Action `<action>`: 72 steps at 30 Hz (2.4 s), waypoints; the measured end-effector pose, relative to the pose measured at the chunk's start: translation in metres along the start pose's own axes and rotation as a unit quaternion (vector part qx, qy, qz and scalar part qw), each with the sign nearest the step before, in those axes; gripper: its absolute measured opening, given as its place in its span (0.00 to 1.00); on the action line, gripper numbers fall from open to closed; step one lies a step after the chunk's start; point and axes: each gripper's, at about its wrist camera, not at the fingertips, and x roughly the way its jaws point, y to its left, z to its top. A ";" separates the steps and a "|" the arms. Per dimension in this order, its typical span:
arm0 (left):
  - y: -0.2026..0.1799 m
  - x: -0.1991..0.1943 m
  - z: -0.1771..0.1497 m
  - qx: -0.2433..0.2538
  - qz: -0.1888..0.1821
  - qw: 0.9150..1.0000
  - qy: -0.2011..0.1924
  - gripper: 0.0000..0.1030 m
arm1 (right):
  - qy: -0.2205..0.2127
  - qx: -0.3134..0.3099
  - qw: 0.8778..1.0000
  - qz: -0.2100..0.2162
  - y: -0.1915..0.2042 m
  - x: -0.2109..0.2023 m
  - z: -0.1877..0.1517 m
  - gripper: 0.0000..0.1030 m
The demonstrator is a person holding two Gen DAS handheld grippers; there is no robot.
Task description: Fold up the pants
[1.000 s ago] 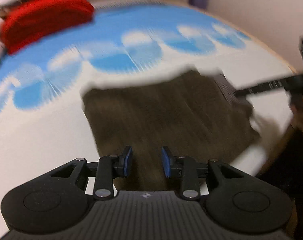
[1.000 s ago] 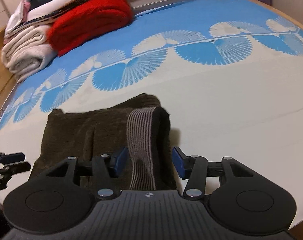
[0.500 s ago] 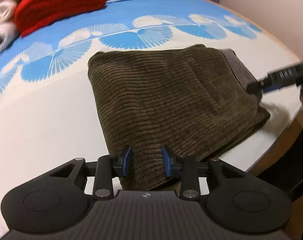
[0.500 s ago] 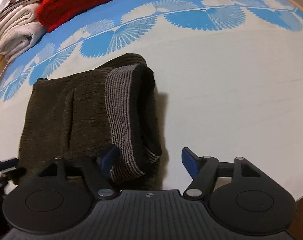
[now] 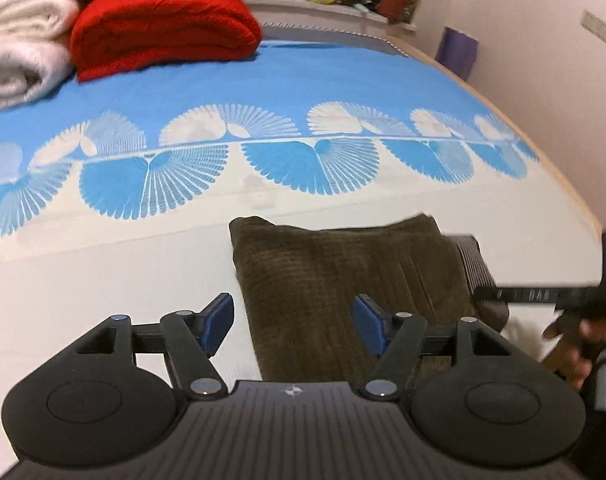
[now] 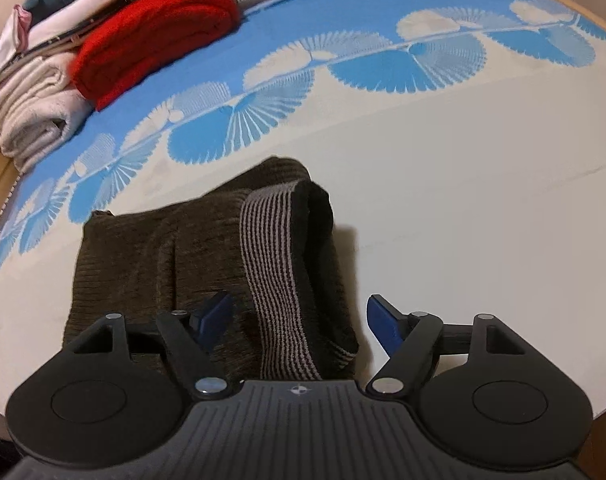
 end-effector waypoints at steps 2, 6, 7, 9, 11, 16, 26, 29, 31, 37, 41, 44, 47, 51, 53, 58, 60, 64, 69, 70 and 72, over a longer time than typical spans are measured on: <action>0.010 0.011 0.010 -0.020 -0.009 1.000 0.008 0.80 | 0.005 0.005 1.000 -0.006 0.000 0.008 0.003 0.74; 0.024 0.044 0.022 -0.061 -0.031 0.997 0.035 0.80 | 0.014 0.030 0.999 -0.004 -0.008 0.018 0.010 0.75; 0.026 0.055 0.022 -0.069 -0.038 0.996 0.042 0.80 | 0.017 0.037 0.999 0.000 -0.010 0.020 0.011 0.75; 0.030 0.079 0.015 -0.093 -0.048 0.993 0.056 0.80 | 0.023 0.051 0.998 0.008 -0.014 0.025 0.012 0.77; 0.037 0.106 0.003 -0.130 -0.053 0.986 0.089 0.80 | 0.027 0.056 0.998 0.012 -0.014 0.028 0.013 0.79; 0.054 0.140 0.000 -0.192 -0.042 0.971 0.135 0.80 | 0.062 0.077 0.994 0.046 -0.019 0.044 0.014 0.80; 0.058 0.181 -0.007 -0.205 -0.096 0.961 0.156 0.87 | 0.088 0.044 0.994 0.054 -0.008 0.072 0.013 0.93; 0.052 0.184 -0.004 -0.189 -0.092 0.966 0.148 0.88 | 0.078 0.037 0.995 0.048 -0.005 0.072 0.013 0.89; 0.050 0.183 -0.003 -0.180 -0.087 0.969 0.144 0.80 | 0.070 0.038 0.996 0.043 -0.003 0.070 0.013 0.84; 0.041 0.158 0.014 -0.130 -0.073 0.983 0.108 0.52 | 0.026 0.016 0.999 0.028 0.012 0.056 0.015 0.58; 0.041 0.137 0.035 -0.098 -0.052 0.992 0.061 0.49 | -0.012 -0.007 0.999 0.038 0.035 0.046 0.031 0.49; 0.054 0.127 0.054 -0.100 -0.041 0.993 0.037 0.49 | -0.024 -0.038 0.998 0.054 0.059 0.046 0.053 0.47; 0.072 0.119 0.072 -0.115 -0.043 0.992 0.010 0.49 | -0.038 -0.068 0.994 0.071 0.078 0.050 0.087 0.47; 0.092 0.113 0.091 -0.132 -0.043 0.990 -0.018 0.49 | -0.055 -0.093 0.990 0.095 0.098 0.058 0.126 0.47; 0.100 0.113 0.098 -0.132 -0.041 0.990 -0.027 0.49 | -0.067 -0.103 0.987 0.105 0.106 0.063 0.135 0.47; 0.110 0.127 0.110 -0.121 -0.020 0.992 -0.015 0.49 | -0.060 -0.081 0.988 0.113 0.113 0.089 0.139 0.47; 0.117 0.134 0.111 -0.128 -0.022 0.992 -0.008 0.49 | -0.053 -0.087 0.989 0.108 0.118 0.098 0.140 0.47; 0.125 0.144 0.116 -0.133 -0.027 0.991 -0.005 0.49 | -0.049 -0.083 0.990 0.105 0.121 0.107 0.141 0.47; 0.127 0.156 0.117 -0.142 -0.023 0.990 0.010 0.49 | -0.044 -0.074 0.992 0.098 0.121 0.114 0.140 0.47; 0.127 0.159 0.117 -0.144 -0.020 0.989 0.015 0.50 | -0.038 -0.071 0.992 0.096 0.121 0.117 0.139 0.47; 0.130 0.166 0.117 -0.152 -0.006 0.988 0.032 0.57 | -0.024 -0.066 0.993 0.093 0.120 0.123 0.138 0.49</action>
